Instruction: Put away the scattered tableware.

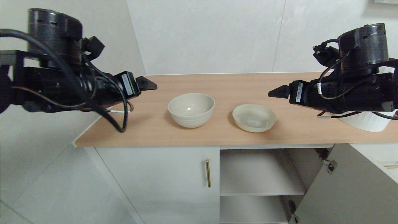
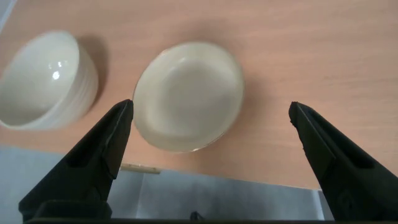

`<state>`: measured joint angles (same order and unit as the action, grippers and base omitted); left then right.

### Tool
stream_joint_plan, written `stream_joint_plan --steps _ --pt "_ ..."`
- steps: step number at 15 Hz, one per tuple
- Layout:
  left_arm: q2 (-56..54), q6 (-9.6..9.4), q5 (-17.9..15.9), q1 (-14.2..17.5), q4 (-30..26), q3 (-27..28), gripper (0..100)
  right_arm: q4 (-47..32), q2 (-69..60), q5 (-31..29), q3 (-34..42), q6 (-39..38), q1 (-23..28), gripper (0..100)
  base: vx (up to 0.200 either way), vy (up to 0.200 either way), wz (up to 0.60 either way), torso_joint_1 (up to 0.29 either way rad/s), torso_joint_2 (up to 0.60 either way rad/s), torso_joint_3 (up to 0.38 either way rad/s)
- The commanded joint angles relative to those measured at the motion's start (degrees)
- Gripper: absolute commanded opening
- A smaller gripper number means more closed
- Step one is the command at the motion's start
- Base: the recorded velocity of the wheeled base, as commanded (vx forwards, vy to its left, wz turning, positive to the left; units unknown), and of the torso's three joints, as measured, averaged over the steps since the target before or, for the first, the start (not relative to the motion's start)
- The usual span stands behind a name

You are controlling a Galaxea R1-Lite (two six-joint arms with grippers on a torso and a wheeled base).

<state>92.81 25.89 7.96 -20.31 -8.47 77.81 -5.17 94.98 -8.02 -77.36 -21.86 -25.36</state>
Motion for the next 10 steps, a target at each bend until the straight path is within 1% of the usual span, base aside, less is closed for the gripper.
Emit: stream_joint_plan --steps 1,2,8,10 --pt "8.27 1.62 2.85 -3.42 -0.05 3.66 100 0.07 0.82 -0.06 0.37 -0.03 -0.40 100 0.000 0.000 0.00 0.000 0.00 0.000" --pt "10.11 1.62 3.03 -4.30 -0.05 4.37 100 0.07 0.82 -0.06 0.72 0.06 -0.57 100 0.000 0.000 0.00 0.000 0.00 0.000" --pt "15.74 1.97 3.11 -4.30 0.03 6.12 100 0.07 0.38 -0.06 1.25 0.06 -1.10 100 0.000 0.000 0.00 0.000 0.00 0.000" --pt "16.18 2.67 3.11 -4.12 0.03 6.83 100 0.07 0.38 -0.06 1.51 0.06 -1.10 100 0.000 0.000 0.00 0.000 0.00 0.000"
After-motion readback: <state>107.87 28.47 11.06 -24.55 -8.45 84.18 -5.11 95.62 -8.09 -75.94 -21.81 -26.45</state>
